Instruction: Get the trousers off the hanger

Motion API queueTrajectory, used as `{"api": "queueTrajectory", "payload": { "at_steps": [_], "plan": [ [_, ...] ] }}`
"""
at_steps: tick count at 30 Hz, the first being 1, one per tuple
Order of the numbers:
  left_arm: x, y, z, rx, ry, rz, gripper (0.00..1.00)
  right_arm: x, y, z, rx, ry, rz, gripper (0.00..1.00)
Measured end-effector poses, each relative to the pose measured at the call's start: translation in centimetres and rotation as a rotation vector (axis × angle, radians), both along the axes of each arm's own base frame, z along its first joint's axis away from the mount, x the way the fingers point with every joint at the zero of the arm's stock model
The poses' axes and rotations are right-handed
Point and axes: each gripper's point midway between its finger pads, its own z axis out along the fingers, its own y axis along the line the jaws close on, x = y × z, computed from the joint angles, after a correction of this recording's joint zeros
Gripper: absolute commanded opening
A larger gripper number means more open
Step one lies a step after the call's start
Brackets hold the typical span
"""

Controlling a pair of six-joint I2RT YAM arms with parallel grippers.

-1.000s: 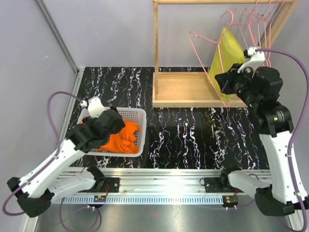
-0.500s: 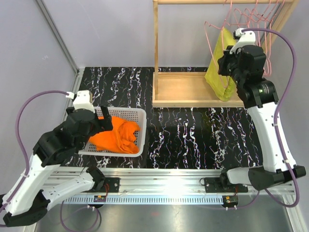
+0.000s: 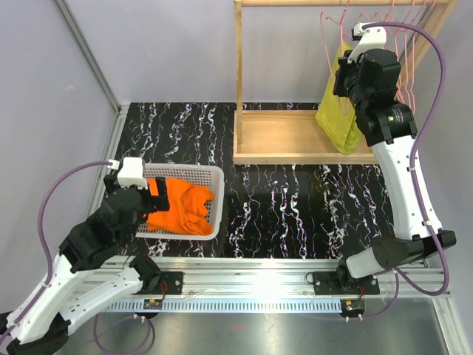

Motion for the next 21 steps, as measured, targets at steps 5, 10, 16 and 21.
{"api": "queueTrajectory", "payload": {
  "at_steps": [5, 10, 16, 21],
  "plan": [
    [0.3, 0.2, -0.2, -0.005, -0.043, 0.011, 0.99, 0.7, -0.2, 1.2, -0.017, -0.027, -0.011, 0.0],
    [0.6, 0.4, 0.5, -0.001, -0.05, 0.029, 0.99, 2.4, 0.2, -0.1, -0.035, 0.001, -0.012, 0.0],
    [-0.4, 1.7, 4.2, -0.037, -0.094, 0.052, 0.99, 3.5, 0.5, -3.2, -0.039, 0.07, -0.012, 0.0],
    [-1.4, 3.2, 6.6, -0.072, -0.146, 0.082, 0.99, 3.5, 0.7, -5.2, -0.013, 0.094, -0.018, 0.42]
  ]
}}
